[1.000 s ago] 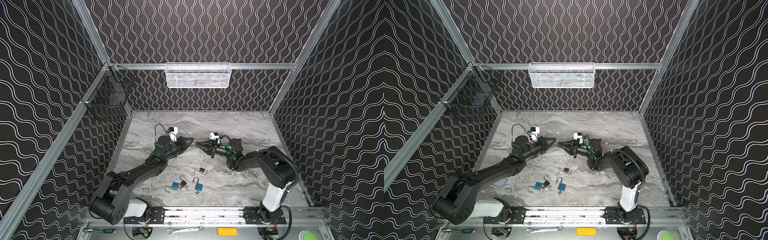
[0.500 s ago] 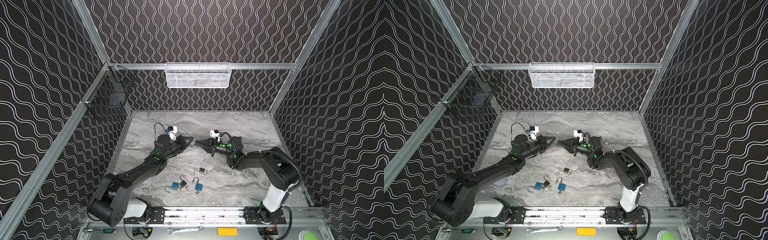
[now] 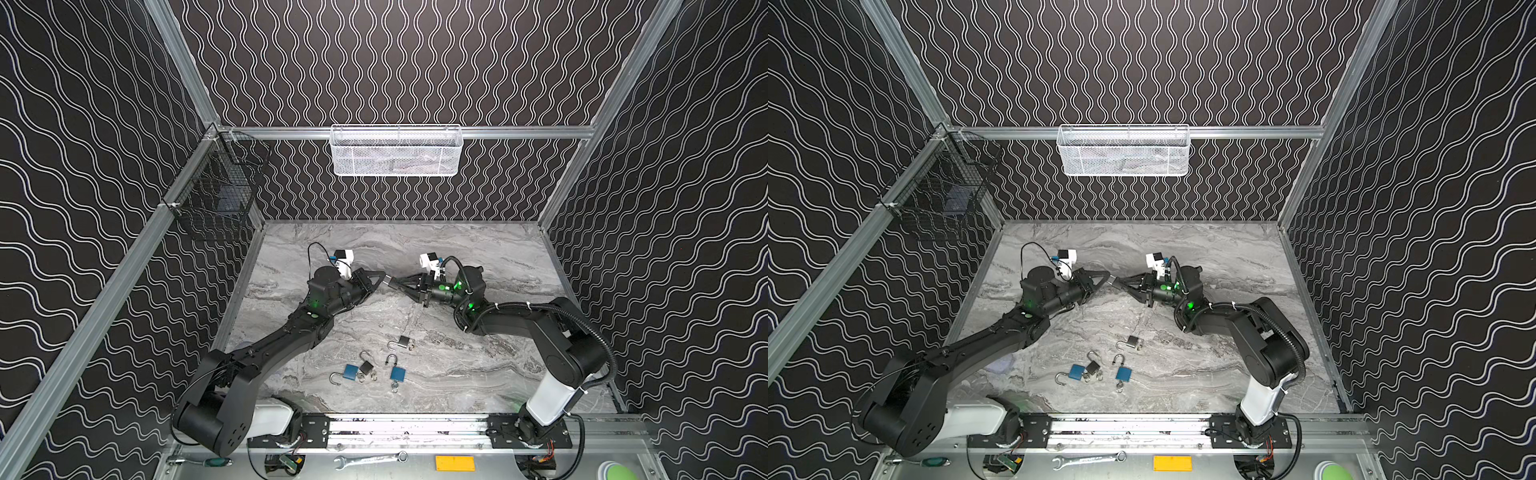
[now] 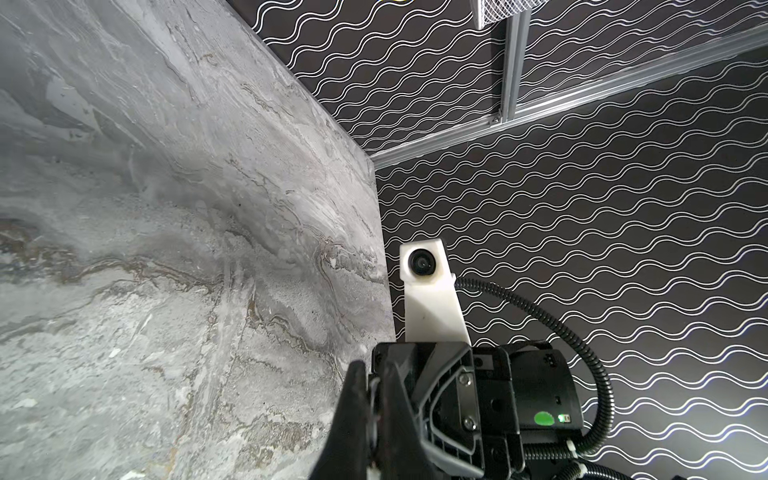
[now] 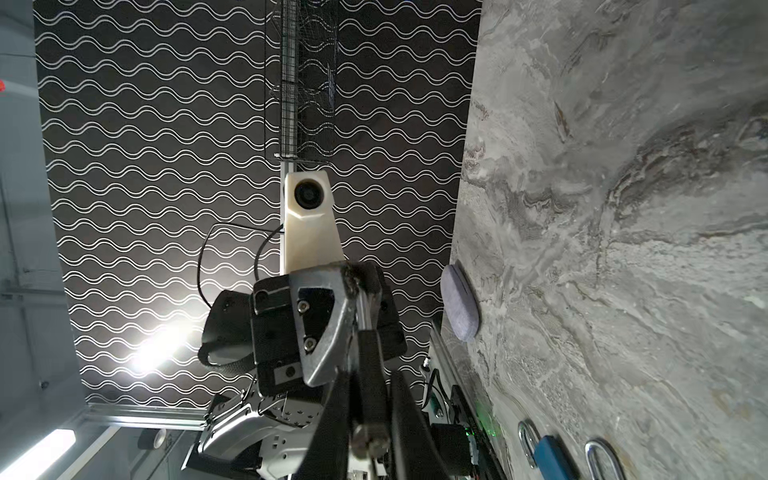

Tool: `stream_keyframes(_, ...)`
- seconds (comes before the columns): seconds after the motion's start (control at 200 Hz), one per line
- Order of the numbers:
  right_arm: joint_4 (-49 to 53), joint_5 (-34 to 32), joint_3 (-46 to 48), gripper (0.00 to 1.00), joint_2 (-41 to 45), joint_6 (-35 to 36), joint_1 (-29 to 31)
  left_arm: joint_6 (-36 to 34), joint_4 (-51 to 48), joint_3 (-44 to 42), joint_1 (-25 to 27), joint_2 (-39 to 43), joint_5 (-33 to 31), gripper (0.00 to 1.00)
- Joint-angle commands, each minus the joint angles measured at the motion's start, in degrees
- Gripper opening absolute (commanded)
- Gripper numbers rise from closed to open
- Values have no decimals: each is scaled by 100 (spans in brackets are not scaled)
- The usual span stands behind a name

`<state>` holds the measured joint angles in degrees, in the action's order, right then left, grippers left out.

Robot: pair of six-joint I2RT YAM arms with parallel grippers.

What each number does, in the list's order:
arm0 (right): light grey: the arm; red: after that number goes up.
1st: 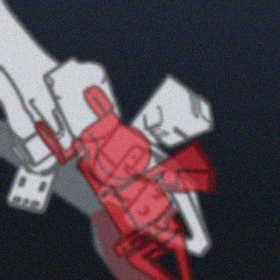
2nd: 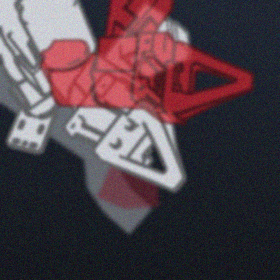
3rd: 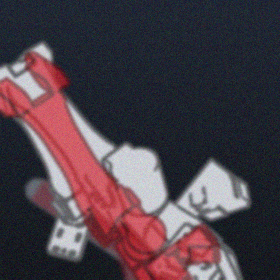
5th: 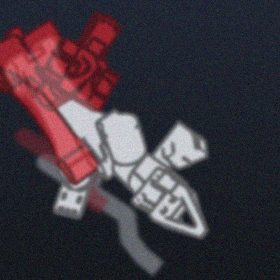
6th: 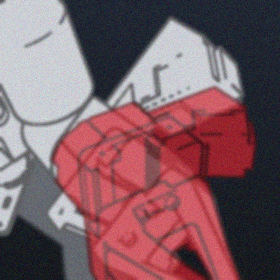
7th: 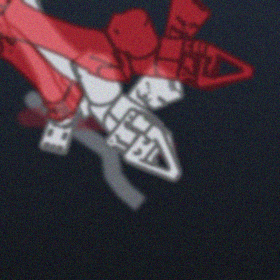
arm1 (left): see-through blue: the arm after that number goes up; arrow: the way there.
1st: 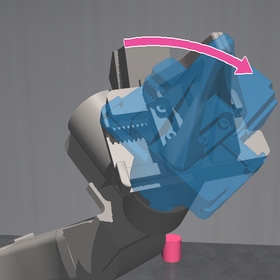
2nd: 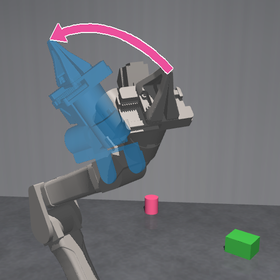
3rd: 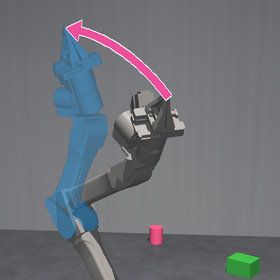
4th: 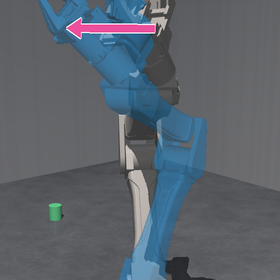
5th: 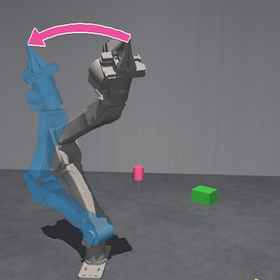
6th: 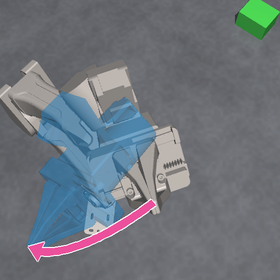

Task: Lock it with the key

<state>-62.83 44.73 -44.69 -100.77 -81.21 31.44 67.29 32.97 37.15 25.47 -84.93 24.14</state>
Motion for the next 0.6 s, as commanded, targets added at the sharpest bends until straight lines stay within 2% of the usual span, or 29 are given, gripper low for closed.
stream_keyframes(0.0, 238, 16, -191, 3, -61, 218, 29, 11, 636, -44, 106, -31, 893, 0)
stream_keyframes(0.36, -58, 264, -458, 0, -220, 315, 24, -37, 556, 80, 263, 41, 1043, 0)
stream_keyframes(0.591, 87, 282, -508, 1, -250, 387, 25, -37, 440, 91, 277, 2, 1036, 0)
